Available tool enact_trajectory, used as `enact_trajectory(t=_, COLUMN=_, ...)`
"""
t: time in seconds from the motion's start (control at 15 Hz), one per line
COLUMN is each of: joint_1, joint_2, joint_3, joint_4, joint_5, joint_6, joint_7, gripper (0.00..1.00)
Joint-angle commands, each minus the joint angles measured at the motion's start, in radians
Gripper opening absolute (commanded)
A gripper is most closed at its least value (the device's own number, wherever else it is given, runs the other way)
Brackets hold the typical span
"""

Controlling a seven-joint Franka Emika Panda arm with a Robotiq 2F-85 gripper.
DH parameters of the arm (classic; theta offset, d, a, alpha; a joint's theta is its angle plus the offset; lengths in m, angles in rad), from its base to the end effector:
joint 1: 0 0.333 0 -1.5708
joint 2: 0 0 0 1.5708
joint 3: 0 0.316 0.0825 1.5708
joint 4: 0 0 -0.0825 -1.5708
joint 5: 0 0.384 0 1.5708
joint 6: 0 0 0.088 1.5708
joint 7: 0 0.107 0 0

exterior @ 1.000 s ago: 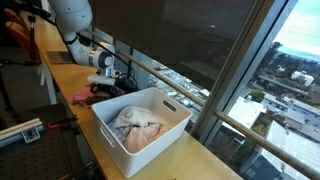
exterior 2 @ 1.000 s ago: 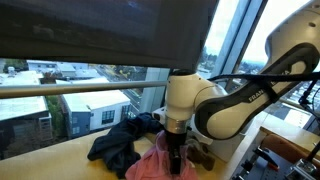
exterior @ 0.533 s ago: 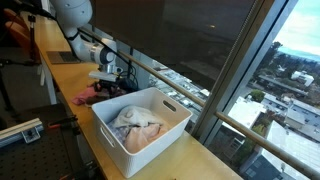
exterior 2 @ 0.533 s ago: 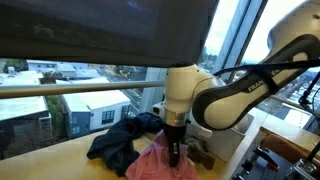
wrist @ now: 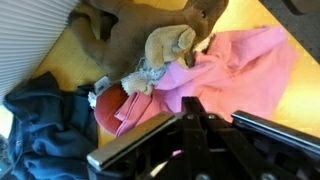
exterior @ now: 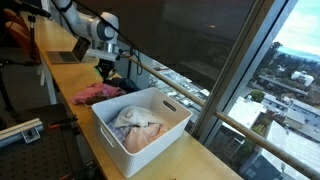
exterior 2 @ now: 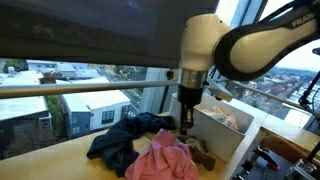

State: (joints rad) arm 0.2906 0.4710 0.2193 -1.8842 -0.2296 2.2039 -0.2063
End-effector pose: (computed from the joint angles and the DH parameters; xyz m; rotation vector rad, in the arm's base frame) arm 0.5473 0.2899 0.2515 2.7719 1.2522 -0.1846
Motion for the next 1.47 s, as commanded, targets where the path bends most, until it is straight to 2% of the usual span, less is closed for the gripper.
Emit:
enact_trajectory(t=0.0, joint_1=-0.03, joint_2=-0.169, joint_3=0.026, joint_4=-0.043, joint_5=0.056, joint_6=-0.079, joint_7=-0.038, gripper=0.0)
enact_trajectory(t=0.13, joint_1=-0.033, joint_2=-0.211, joint_3=0.025, joint_4=-0.037, joint_5=0.074, joint_6=-0.1, joint_7=-0.05, gripper=0.0)
enact_trajectory(t=0.2, joint_1=-0.033, joint_2=-0.229, joint_3=0.025, joint_4=-0.039, joint_5=0.082, joint_6=-0.101, joint_7=-0.055, gripper=0.26)
enact_trajectory(t=0.27, joint_1=-0.031, joint_2=-0.241, joint_3=0.026, joint_4=-0.046, joint_5=0.089, joint_6=-0.097, joint_7=-0.056, gripper=0.27)
enact_trajectory(t=0.53, joint_1=-0.025, joint_2=-0.241, joint_3=0.034, joint_4=-0.068, joint_5=0.117, joint_6=-0.061, joint_7=-0.059, gripper=0.55)
enact_trajectory(t=0.93, joint_1=-0.023, joint_2=-0.112, joint_3=0.033, joint_4=-0.045, joint_5=0.116, joint_6=-0.007, joint_7=-0.054, gripper=0.98)
enact_trajectory(t=1.4, joint_1=-0.004, joint_2=0.079, joint_3=0.013, joint_4=0.052, joint_5=0.059, joint_6=0.084, joint_7=-0.043, gripper=1.0)
